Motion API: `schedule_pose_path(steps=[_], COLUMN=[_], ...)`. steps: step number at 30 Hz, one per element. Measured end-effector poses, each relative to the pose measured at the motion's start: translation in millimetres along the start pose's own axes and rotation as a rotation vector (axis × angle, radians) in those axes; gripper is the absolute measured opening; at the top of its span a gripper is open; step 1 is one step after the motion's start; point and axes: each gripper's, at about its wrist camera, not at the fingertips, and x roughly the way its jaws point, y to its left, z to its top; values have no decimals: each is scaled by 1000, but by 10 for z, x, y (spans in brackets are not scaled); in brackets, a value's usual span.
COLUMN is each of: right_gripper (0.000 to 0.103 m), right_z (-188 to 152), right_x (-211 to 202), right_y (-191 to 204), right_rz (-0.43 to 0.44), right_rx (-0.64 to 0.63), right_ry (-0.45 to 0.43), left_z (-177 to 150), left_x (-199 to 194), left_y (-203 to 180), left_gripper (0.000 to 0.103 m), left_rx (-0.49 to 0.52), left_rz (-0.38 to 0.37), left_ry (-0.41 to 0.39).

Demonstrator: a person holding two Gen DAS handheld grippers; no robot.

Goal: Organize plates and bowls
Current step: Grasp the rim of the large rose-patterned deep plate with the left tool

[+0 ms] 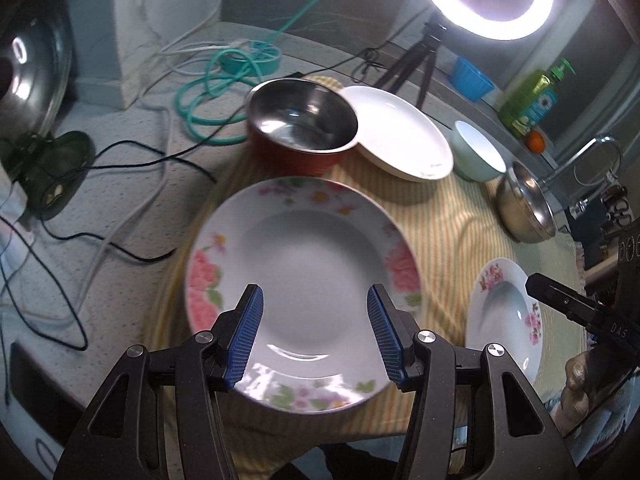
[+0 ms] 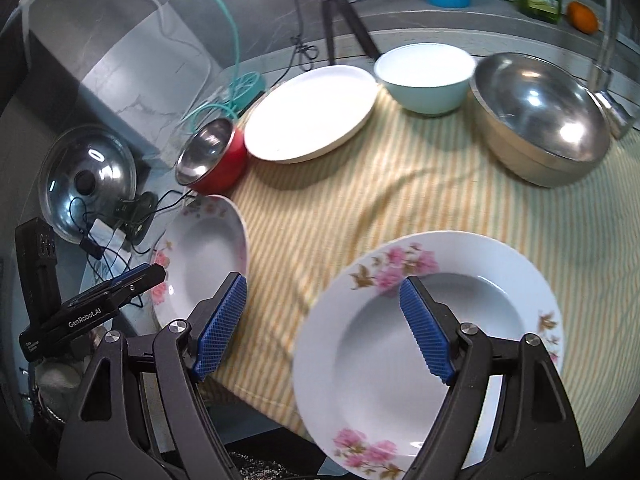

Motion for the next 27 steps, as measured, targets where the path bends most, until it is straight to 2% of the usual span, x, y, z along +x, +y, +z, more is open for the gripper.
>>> schedule_pose_path(steps=[9, 16, 17, 19, 22, 26, 27], right_gripper=[81, 80, 79, 68, 53, 47, 42], right_z=[84, 102, 108, 123, 139, 141, 143], right_x=[413, 662, 686, 747, 828, 913, 936], right_y=[388, 508, 514, 524, 508, 498, 502], right_rz=[21, 18, 19, 24, 41, 49, 53], right_rx=[-44, -55, -57, -55, -37, -28, -28], right_ry=[52, 107, 113, 129, 155, 172, 178], left_z=[-28, -50, -56, -58, -69, -59, -56], left_x=[34, 141, 158, 182, 217, 250, 257], left_y=[490, 671, 684, 694, 730, 782, 786], left_gripper=[53, 53, 50, 48, 40, 33, 31], left_rx=[-92, -143, -150, -148, -158, -173, -173], left_rz=[40, 18, 10, 3, -14, -34, -38], left_ry=[5, 19, 23, 27, 38, 51, 55])
